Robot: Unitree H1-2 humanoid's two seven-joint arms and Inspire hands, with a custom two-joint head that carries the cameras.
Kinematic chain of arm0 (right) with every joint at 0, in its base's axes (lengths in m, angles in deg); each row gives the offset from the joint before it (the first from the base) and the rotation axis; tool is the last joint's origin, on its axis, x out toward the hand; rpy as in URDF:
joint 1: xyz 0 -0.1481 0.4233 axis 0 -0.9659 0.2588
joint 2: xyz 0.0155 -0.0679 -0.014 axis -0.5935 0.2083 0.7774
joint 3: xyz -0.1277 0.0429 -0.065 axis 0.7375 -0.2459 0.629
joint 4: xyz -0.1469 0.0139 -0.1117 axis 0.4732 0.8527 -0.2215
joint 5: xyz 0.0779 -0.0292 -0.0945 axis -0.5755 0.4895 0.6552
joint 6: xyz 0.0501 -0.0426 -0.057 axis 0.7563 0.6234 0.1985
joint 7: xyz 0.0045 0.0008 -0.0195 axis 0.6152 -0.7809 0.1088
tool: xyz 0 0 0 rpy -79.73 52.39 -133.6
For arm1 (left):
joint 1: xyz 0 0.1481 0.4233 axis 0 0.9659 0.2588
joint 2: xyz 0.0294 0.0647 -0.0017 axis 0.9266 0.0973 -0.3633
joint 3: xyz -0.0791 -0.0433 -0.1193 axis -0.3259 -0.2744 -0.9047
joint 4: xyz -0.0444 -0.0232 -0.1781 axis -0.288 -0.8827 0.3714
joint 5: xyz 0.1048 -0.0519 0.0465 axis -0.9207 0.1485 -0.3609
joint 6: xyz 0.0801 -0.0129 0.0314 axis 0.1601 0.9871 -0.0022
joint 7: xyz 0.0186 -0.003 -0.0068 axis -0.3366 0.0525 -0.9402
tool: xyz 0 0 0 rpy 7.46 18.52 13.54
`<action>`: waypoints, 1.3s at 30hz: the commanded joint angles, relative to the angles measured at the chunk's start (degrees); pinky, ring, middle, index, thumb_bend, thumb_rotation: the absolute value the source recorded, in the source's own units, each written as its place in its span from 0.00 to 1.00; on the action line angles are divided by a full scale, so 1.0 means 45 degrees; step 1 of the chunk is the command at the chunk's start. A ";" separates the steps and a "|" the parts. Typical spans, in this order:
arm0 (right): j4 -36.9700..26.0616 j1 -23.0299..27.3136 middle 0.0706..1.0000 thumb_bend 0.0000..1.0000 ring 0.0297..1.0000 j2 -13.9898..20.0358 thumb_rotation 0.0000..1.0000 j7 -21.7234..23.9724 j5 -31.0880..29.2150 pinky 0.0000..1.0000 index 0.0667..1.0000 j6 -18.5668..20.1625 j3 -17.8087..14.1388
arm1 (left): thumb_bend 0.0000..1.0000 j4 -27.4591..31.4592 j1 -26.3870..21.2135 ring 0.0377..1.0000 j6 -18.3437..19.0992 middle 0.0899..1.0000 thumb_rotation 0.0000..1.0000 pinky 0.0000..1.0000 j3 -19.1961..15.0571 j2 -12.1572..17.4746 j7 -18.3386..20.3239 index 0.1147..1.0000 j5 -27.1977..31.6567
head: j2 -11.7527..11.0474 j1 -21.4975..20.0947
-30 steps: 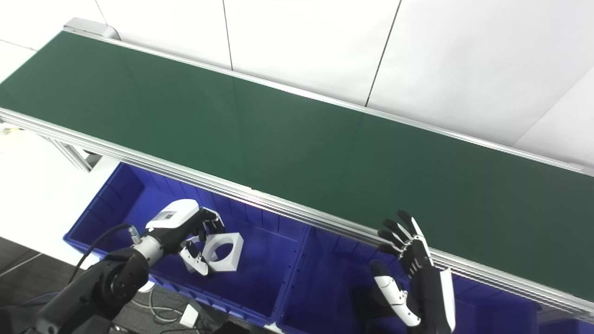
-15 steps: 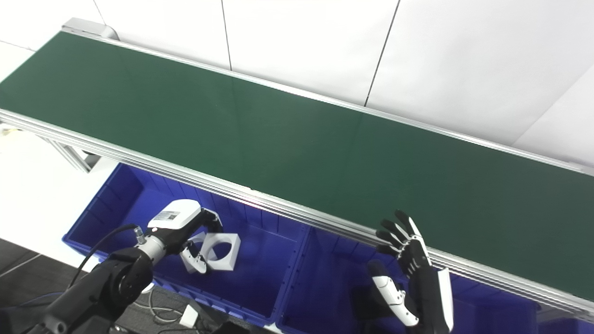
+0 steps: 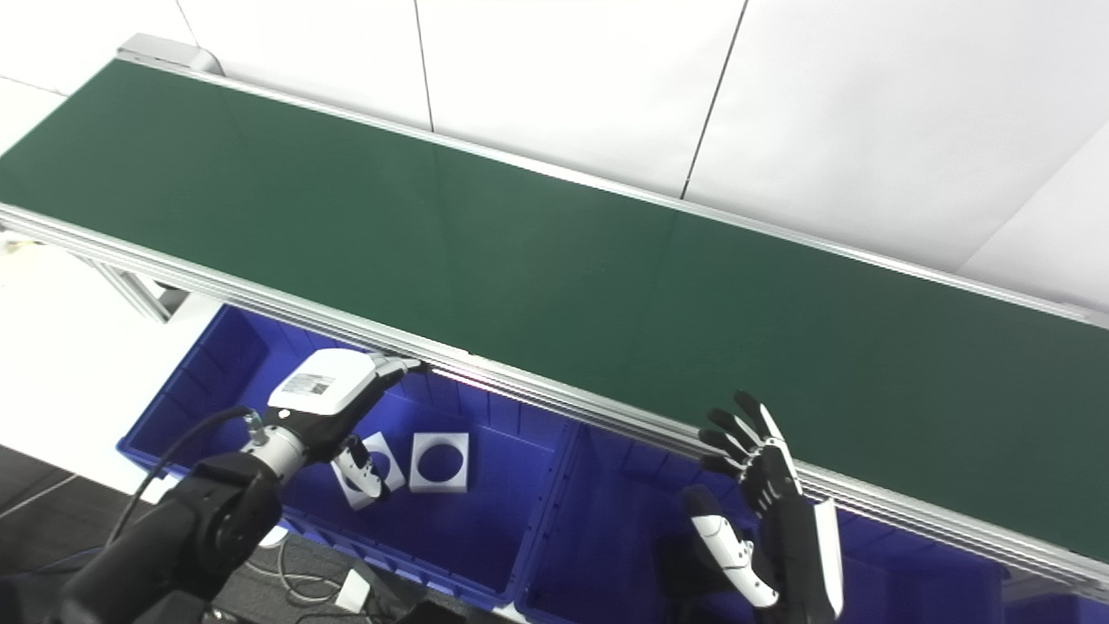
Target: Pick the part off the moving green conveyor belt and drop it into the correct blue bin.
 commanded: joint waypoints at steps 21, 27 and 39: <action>-0.0007 -0.0129 0.80 0.66 0.77 -0.0509 0.62 -0.0257 0.0547 0.68 0.89 -0.0415 0.0392 | 1.00 0.2522 -0.0255 0.84 -0.1570 0.84 0.34 0.82 -0.0873 -0.1423 0.2791 0.83 1.2082 | -0.0476 -0.3443; 0.0502 -0.0121 0.81 0.68 0.77 -0.0800 0.63 -0.0465 0.0879 0.68 0.89 -0.0702 0.0670 | 1.00 0.0735 -0.0435 0.82 -0.2563 0.82 0.28 0.81 -0.0693 -0.1990 0.2784 0.81 1.3344 | -0.0972 -0.4910; 0.2373 0.0194 0.83 0.69 0.80 -0.1390 0.61 -0.1094 0.1634 0.71 0.89 -0.1701 0.1078 | 0.95 -0.4011 -0.1276 0.83 -0.5378 0.83 0.25 0.83 -0.1161 -0.2480 0.3362 0.81 1.5060 | -0.2483 -0.8260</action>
